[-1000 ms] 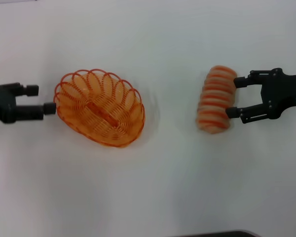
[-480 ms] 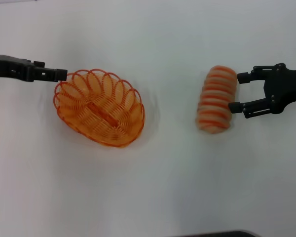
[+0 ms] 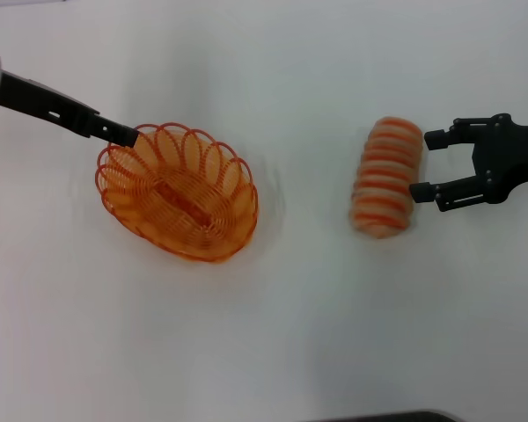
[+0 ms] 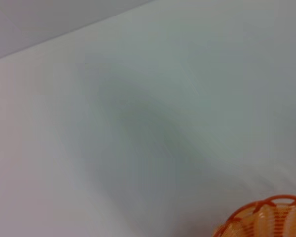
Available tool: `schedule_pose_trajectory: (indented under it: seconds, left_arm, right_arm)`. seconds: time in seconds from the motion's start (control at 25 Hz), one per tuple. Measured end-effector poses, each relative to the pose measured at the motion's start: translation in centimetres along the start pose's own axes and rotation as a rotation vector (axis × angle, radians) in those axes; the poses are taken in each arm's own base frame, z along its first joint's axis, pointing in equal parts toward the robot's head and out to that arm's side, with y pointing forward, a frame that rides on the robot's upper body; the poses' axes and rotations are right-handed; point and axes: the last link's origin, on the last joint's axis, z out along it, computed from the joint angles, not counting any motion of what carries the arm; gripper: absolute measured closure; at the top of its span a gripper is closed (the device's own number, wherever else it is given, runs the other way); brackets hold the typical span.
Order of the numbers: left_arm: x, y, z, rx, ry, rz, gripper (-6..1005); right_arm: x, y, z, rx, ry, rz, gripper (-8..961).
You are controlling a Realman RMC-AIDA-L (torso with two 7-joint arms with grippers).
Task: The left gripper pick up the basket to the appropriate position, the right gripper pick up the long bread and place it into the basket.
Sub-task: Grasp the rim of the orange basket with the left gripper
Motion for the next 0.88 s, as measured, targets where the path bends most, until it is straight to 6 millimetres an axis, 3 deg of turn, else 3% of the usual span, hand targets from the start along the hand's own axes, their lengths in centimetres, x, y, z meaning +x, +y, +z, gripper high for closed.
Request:
schedule_pose_trajectory:
  seconds: [0.32,0.88]
  left_arm:
    - [0.4,0.9,1.4,0.075,-0.118,0.063,137]
    - [0.0,2.0,3.4,0.12,-0.174,0.124,148]
  right_arm:
    - [0.1,0.0,-0.1,0.0,0.001,0.004,28]
    - [0.0,-0.1,-0.1,0.004,-0.001,0.004,28]
